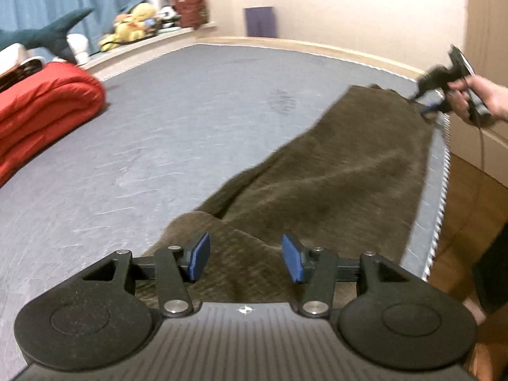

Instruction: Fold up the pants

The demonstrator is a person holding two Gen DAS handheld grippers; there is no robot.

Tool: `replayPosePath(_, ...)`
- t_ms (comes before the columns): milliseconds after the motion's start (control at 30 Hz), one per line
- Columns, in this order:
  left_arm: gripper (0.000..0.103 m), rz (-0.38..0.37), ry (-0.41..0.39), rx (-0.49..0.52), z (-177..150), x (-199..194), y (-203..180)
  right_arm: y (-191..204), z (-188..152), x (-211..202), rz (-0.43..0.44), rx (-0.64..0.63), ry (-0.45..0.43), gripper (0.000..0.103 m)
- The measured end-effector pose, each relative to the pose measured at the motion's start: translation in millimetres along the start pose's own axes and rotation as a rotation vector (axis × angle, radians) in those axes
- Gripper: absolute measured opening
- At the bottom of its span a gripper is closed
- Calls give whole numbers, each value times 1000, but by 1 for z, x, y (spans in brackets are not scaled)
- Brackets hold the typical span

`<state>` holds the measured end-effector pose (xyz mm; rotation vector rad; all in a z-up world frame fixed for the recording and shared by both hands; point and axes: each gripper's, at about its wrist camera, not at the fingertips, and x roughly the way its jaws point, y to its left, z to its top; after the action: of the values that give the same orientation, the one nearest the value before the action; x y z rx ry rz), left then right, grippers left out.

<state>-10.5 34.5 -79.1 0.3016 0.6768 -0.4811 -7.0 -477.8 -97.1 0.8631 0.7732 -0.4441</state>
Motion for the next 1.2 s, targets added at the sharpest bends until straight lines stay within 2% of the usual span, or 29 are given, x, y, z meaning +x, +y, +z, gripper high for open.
replayPosePath(67, 56, 9, -4, -38, 1, 1, 8, 4, 0, 12, -9, -27, 17, 43)
replayPosePath(133, 56, 19, -7, -69, 3, 1, 16, 6, -3, 14, -53, -25, 6, 32)
replayPosePath(167, 56, 24, -7, -80, 4, 1, 18, 7, -4, 16, -64, -22, 0, 29)
replayPosePath(233, 56, 30, -8, -88, 5, 2, 21, 16, -9, 19, -61, -68, 2, 13)
replayPosePath(367, 56, 41, -2, -95, 7, 1, 23, 36, -18, 22, -39, -154, -7, 4)
replayPosePath(467, 56, 45, 1, -88, 6, 1, 22, 49, -19, 14, -63, -204, -71, 2)
replayPosePath(533, 56, 45, 3, -85, 4, 1, 21, 73, -23, 2, -6, -321, -135, 2)
replayPosePath(600, 56, 45, 7, -85, 3, 2, 21, 103, -38, -18, 120, -497, -199, 2)
replayPosePath(667, 56, 41, 10, -83, 4, 3, 22, 123, -51, -27, 271, -649, -153, 2)
replayPosePath(700, 56, 42, 12, -80, 3, 3, 21, 128, -56, -27, 314, -687, -118, 3)
replayPosePath(767, 56, 45, 13, -77, 2, 3, 21, 126, -56, -25, 252, -653, -133, 14)
replayPosePath(833, 56, 43, 12, -78, 3, 2, 22, 109, -39, -24, 192, -504, -165, 53)
replayPosePath(900, 56, 43, 10, -81, 3, 1, 24, 85, -21, -24, 145, -340, -190, 56)
replayPosePath(1000, 56, 47, 15, -80, 3, 2, 24, 58, -10, -11, 147, -236, -129, 56)
replayPosePath(1100, 56, 46, 19, -79, 3, 4, 22, 57, -13, 2, 167, -267, -72, 56)
replayPosePath(1200, 56, 45, 20, -70, 4, 5, 20, 70, -21, 14, 201, -354, -21, 56)
